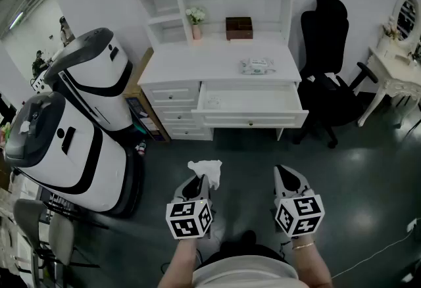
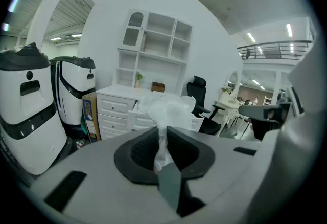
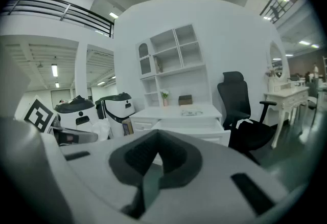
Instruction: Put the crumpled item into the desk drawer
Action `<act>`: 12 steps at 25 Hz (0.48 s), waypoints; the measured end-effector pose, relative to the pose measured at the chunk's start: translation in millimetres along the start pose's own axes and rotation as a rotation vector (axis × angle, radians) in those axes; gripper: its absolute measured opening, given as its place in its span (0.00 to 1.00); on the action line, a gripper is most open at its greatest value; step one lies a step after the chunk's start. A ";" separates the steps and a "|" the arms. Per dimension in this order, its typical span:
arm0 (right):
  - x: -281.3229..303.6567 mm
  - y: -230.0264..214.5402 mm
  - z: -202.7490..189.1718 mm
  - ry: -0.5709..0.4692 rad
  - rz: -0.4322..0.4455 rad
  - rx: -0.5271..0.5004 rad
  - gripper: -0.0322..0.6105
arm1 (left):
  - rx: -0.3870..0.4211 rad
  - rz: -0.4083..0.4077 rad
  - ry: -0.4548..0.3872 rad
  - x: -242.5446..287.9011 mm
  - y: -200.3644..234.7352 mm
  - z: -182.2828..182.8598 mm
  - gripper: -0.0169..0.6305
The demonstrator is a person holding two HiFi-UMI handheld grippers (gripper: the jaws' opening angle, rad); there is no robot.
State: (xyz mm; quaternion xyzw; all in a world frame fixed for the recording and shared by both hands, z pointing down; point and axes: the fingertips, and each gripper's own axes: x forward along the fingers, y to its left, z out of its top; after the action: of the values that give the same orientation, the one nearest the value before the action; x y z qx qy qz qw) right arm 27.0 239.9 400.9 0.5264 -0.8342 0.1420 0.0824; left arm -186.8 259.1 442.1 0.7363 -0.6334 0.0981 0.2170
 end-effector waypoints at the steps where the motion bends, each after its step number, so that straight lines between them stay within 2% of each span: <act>1: 0.9 -2.5 -0.3 0.001 0.002 0.003 0.05 | -0.005 -0.001 0.000 1.9 -2.4 0.3 0.09; 12: 9.4 -21.6 2.7 -0.009 0.025 0.015 0.05 | -0.010 0.008 -0.007 18.6 -17.9 6.6 0.09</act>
State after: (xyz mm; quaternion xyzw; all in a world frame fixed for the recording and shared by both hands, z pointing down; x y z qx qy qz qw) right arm 42.5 222.2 404.2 0.5172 -0.8400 0.1468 0.0727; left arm -166.9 241.5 440.6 0.7331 -0.6374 0.0930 0.2181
